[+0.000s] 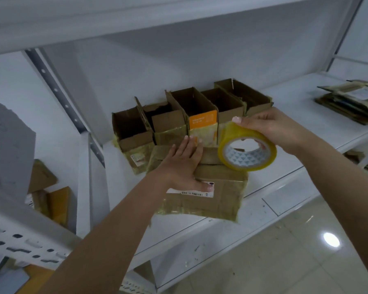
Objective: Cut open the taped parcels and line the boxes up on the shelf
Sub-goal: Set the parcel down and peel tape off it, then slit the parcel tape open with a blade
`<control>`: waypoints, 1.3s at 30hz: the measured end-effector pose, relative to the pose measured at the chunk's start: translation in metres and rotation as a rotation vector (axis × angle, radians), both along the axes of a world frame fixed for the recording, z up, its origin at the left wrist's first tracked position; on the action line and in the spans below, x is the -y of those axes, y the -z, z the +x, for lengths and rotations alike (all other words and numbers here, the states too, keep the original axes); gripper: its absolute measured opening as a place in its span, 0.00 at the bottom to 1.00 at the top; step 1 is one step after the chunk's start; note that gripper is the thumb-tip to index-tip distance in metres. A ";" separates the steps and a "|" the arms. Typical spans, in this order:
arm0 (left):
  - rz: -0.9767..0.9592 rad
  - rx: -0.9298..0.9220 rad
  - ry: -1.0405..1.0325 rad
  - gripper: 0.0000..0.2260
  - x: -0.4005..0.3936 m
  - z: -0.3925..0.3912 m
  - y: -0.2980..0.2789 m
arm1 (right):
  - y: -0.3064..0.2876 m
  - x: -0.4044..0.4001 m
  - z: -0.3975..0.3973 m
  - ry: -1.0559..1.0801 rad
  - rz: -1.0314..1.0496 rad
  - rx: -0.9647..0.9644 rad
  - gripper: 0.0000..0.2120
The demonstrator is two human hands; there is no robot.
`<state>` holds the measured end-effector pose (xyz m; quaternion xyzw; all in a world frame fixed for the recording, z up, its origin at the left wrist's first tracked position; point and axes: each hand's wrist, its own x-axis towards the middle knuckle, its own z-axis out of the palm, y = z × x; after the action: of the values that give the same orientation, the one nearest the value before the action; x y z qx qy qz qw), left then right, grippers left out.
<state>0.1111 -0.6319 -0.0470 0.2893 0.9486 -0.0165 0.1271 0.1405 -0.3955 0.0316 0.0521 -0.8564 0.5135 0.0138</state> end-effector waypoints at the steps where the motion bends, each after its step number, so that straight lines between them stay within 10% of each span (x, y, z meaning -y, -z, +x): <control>1: -0.003 0.002 0.002 0.56 0.000 0.000 0.000 | -0.003 -0.005 0.001 0.029 0.071 0.009 0.29; 8: -0.002 0.005 0.016 0.56 0.002 -0.003 0.000 | 0.007 -0.049 0.009 0.153 0.414 0.157 0.28; 23: 0.067 -0.276 0.150 0.56 -0.015 0.022 -0.005 | 0.067 -0.046 0.007 0.061 0.366 0.330 0.18; 30: 0.094 -0.265 0.140 0.36 -0.043 0.045 0.013 | 0.070 -0.034 0.018 0.061 0.276 0.249 0.22; 39: 0.137 -0.182 0.195 0.39 -0.049 0.023 0.004 | 0.078 -0.036 0.015 0.176 0.263 0.194 0.22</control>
<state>0.1342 -0.5827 -0.0507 0.3855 0.9225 0.0101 0.0183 0.1551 -0.3596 -0.0462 -0.0716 -0.9146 0.3967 -0.0309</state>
